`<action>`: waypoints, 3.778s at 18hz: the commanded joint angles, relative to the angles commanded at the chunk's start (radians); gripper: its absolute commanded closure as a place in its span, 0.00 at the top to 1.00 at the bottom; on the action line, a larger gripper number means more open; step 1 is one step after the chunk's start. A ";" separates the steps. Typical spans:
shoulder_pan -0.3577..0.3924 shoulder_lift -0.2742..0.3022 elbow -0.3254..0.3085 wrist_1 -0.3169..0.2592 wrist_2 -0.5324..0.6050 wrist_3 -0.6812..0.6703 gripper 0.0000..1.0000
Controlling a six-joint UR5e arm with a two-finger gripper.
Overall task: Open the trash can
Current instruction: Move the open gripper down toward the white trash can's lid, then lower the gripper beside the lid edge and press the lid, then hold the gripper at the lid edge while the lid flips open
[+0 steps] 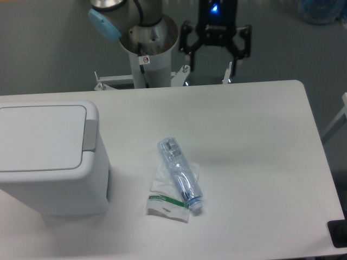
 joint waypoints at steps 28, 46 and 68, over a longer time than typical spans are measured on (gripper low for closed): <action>-0.316 -0.196 0.028 0.302 -0.032 -0.421 1.00; -0.316 -0.206 0.014 0.310 -0.029 -0.413 1.00; -0.316 -0.219 0.012 0.324 -0.028 -0.413 1.00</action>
